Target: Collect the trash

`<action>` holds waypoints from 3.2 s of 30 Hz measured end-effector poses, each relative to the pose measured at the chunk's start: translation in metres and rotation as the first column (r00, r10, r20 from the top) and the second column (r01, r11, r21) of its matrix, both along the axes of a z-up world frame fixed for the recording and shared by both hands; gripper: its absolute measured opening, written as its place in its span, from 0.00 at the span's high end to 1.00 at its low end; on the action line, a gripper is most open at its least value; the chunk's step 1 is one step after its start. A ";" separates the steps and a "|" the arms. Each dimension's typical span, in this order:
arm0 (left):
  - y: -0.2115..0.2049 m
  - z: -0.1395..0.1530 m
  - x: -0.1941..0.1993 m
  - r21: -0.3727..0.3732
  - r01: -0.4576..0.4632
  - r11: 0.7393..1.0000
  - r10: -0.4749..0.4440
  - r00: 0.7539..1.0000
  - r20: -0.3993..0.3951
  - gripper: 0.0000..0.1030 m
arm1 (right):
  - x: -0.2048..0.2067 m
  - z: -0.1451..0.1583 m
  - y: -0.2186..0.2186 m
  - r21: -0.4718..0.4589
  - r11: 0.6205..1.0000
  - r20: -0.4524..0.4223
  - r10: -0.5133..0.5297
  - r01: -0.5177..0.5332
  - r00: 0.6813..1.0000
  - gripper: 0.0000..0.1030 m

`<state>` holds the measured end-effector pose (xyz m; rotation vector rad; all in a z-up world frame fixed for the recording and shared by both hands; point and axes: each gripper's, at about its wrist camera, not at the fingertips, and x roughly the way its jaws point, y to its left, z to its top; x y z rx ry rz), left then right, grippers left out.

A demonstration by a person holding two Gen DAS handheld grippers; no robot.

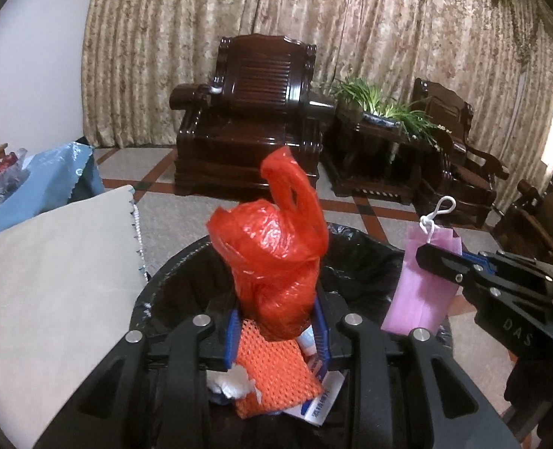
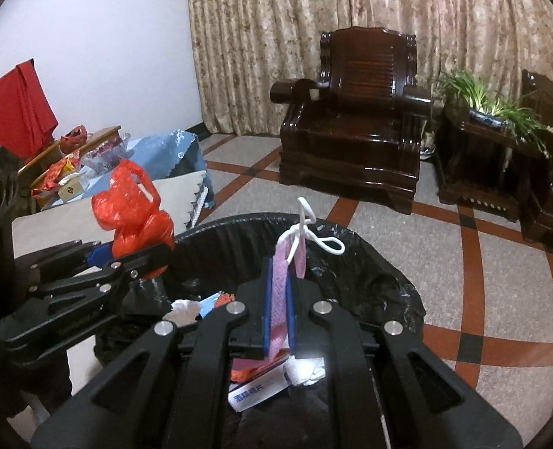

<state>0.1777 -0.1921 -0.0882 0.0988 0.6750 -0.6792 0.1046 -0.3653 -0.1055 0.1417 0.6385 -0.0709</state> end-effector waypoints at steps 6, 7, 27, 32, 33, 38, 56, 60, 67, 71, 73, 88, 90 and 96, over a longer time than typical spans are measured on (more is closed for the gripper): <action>-0.007 -0.009 0.019 0.021 0.011 1.000 -0.011 1.000 -0.012 0.69 | 0.015 -0.016 -0.003 0.003 1.000 -0.023 0.011 -0.011 1.000 0.94; -0.007 -0.010 0.021 0.022 0.012 1.000 -0.012 1.000 -0.015 0.69 | 0.018 -0.019 0.000 0.004 1.000 -0.030 0.012 -0.011 0.999 0.92; 0.032 -0.001 0.027 -0.005 -0.041 0.999 0.040 0.999 -0.021 0.14 | 0.002 -0.026 0.000 0.013 0.999 -0.064 -0.031 0.032 0.997 0.08; 0.059 0.014 0.009 0.006 -0.073 0.997 0.073 0.997 0.022 0.06 | -0.016 -0.014 0.012 0.042 0.999 -0.054 -0.020 0.022 0.998 0.07; 0.063 0.017 0.006 0.012 -0.081 0.997 0.081 0.996 0.027 0.06 | -0.020 -0.011 0.015 0.046 0.999 -0.050 -0.016 0.019 0.999 0.06; 0.087 0.029 -0.018 0.015 -0.115 0.993 0.114 0.993 0.029 0.06 | -0.040 0.004 0.036 0.059 0.998 -0.037 0.004 -0.002 0.999 0.05; 0.130 0.075 -0.091 -0.004 -0.181 0.983 0.181 0.980 0.086 0.06 | -0.096 0.078 0.082 0.012 0.999 0.069 0.032 -0.033 0.997 0.05; 0.133 0.087 -0.103 -0.013 -0.188 0.982 0.189 0.975 0.119 0.06 | -0.105 0.093 0.091 -0.014 0.999 0.097 0.048 -0.047 0.994 0.05; 0.144 0.104 -0.119 -0.040 -0.202 0.979 0.206 0.965 0.165 0.06 | -0.113 0.107 0.101 -0.040 0.997 0.124 0.069 -0.065 0.990 0.05; 0.146 0.108 -0.126 -0.047 -0.204 0.978 0.209 0.962 0.175 0.06 | -0.115 0.111 0.104 -0.052 0.996 0.131 0.076 -0.070 0.988 0.05; 0.148 0.110 -0.128 -0.048 -0.205 0.978 0.210 0.961 0.180 0.06 | -0.116 0.112 0.105 -0.054 0.996 0.132 0.080 -0.073 0.988 0.05; 0.152 0.115 -0.130 -0.046 -0.213 0.976 0.218 0.956 0.197 0.06 | -0.115 0.113 0.111 -0.059 0.995 0.142 0.091 -0.084 0.986 0.05; 0.153 0.115 -0.130 -0.046 -0.213 0.976 0.218 0.956 0.195 0.06 | -0.115 0.113 0.111 -0.058 0.995 0.142 0.091 -0.083 0.986 0.05; 0.152 0.115 -0.131 -0.044 -0.214 0.976 0.219 0.956 0.196 0.06 | -0.115 0.114 0.111 -0.059 0.995 0.143 0.092 -0.084 0.985 0.05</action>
